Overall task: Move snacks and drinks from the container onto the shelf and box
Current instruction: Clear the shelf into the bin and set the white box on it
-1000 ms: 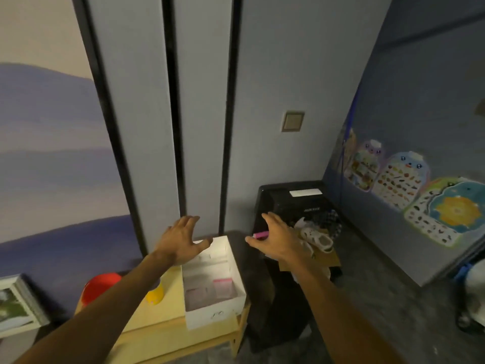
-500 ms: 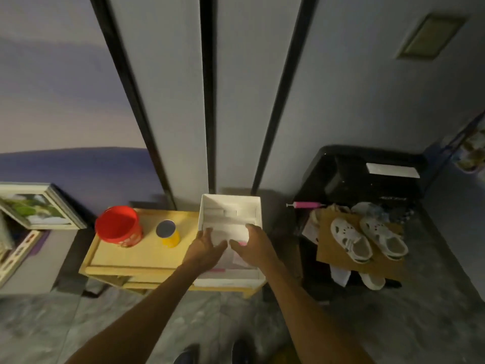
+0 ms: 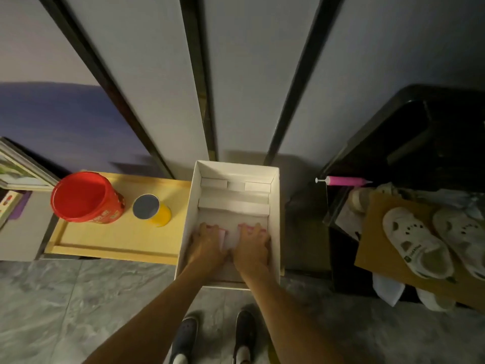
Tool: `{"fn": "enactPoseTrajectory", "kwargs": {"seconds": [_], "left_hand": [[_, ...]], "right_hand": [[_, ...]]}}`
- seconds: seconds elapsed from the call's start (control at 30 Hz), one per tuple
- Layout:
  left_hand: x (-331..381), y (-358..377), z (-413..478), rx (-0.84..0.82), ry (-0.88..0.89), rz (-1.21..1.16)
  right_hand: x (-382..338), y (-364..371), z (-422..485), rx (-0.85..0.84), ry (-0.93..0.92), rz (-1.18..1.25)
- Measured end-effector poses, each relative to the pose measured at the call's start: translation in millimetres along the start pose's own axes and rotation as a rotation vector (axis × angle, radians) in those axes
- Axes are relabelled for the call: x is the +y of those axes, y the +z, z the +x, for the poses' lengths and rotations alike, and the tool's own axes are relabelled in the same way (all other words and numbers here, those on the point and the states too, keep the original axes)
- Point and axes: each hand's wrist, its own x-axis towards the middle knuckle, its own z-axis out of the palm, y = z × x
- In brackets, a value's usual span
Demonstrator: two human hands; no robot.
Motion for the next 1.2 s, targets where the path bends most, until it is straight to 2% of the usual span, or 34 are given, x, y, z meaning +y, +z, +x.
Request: {"fn": "enactPoseTrajectory", "kwargs": {"seconds": [0.1,0.2,0.4,0.57,0.63,0.8,0.97,1.07,1.2], "left_hand": [[-14,24,22,0.02,0.016,-0.015],[-19,33,27,0.048,0.031,-0.052],[18,-83,-41,0.209,0.118,-0.347],[18,-145,-65,0.281,0.19,-0.379],[14,-170,-75,0.321,0.227,-0.333],[2,-225,-103,0.322,0.439,-0.163],[-17,-275,-125,0.365,0.443,-0.289],[-19,-298,-138,0.42,0.499,-0.264],[-8,-315,-162,0.402,0.566,-0.328]], "right_hand": [[-1,-5,-2,0.054,0.039,0.054],[6,-3,-6,0.162,-0.052,0.106],[4,-74,-29,0.386,-0.161,0.255],[-3,-126,-54,0.552,-0.168,0.378],[-5,-149,-69,0.535,-0.128,0.319],[-17,-195,-108,0.517,-0.048,0.389],[-38,-239,-159,0.609,-0.018,0.334],[-46,-258,-188,0.69,-0.034,0.377],[-42,-276,-230,0.727,0.009,0.451]]}}
